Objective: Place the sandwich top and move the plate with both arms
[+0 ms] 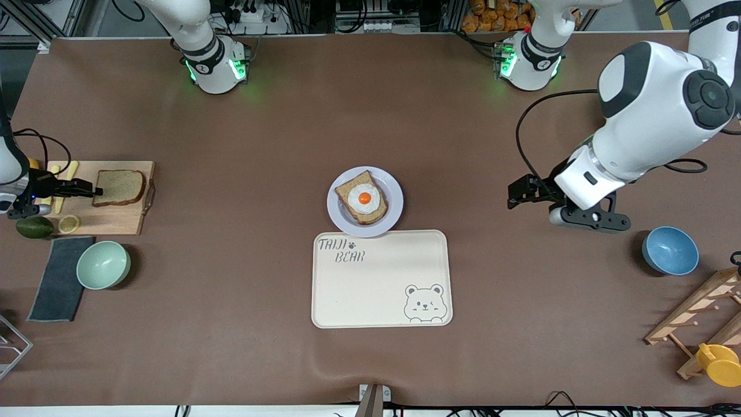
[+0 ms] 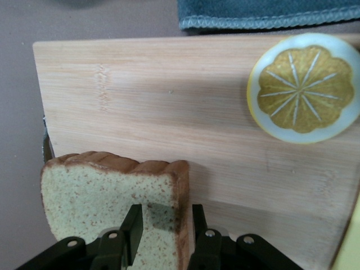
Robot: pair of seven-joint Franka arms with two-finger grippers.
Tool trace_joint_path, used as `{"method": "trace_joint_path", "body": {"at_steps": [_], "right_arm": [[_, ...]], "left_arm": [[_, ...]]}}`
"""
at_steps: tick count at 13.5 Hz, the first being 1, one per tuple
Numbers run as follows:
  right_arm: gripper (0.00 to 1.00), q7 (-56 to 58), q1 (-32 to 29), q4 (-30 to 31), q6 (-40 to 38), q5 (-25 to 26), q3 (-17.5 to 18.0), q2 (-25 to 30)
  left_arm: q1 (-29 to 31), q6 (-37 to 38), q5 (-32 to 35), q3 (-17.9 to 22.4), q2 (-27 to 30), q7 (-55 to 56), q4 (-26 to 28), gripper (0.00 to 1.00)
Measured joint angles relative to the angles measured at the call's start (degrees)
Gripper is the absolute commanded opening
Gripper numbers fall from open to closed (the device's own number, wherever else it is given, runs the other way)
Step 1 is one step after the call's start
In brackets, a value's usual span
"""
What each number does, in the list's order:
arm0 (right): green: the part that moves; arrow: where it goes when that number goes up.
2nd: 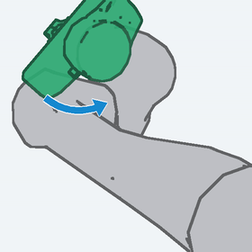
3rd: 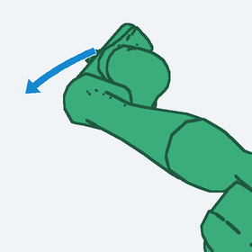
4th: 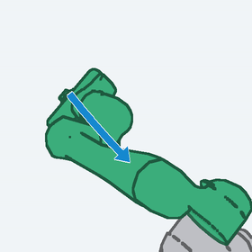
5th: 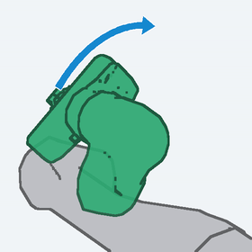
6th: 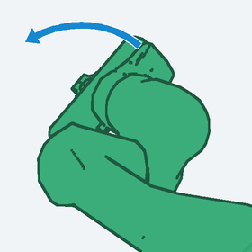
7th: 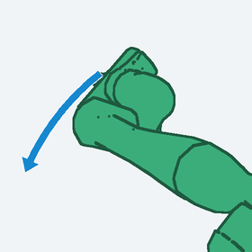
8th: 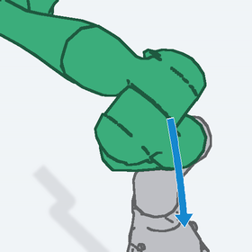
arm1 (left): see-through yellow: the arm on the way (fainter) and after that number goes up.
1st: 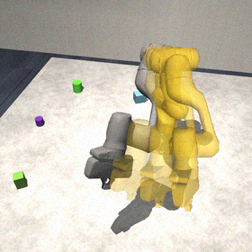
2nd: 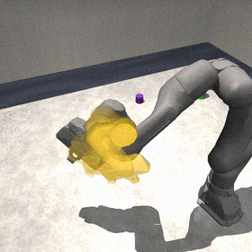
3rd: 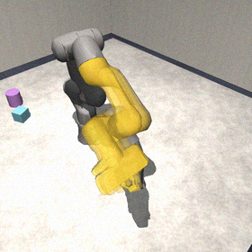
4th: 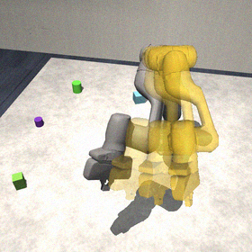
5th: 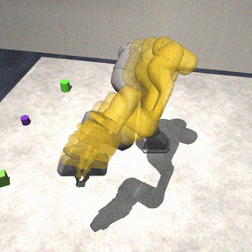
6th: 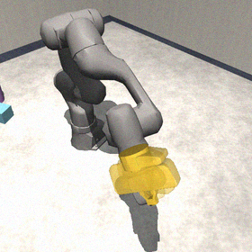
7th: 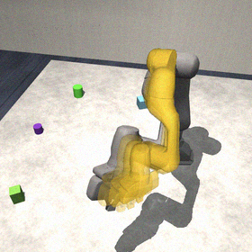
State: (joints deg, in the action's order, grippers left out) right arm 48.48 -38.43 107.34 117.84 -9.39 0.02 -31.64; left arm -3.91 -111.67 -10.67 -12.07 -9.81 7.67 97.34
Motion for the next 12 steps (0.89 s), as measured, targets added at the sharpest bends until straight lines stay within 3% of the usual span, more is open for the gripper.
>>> {"method": "trace_joint_path", "body": {"at_steps": [4, 9, 12], "right_arm": [[0.0, 0.59, -0.06, 0.0, 0.28, -0.22, 0.0, -0.27], [0.0, 0.59, -0.1, -0.25, -0.27, -0.98, 0.0, -0.27], [0.0, 0.52, -0.04, -3.44, -6.64, -2.32, 0.58, -0.24]], "left_arm": [[0.0, 0.12, -0.26, -0.06, 0.01, 0.0, 2.81, 1.0], [-0.01, 0.07, -5.05, -0.06, 0.83, 0.0, 2.85, 1.0], [-0.17, -1.11, -5.63, -0.1, 1.23, 0.03, 2.85, 1.0]]}}
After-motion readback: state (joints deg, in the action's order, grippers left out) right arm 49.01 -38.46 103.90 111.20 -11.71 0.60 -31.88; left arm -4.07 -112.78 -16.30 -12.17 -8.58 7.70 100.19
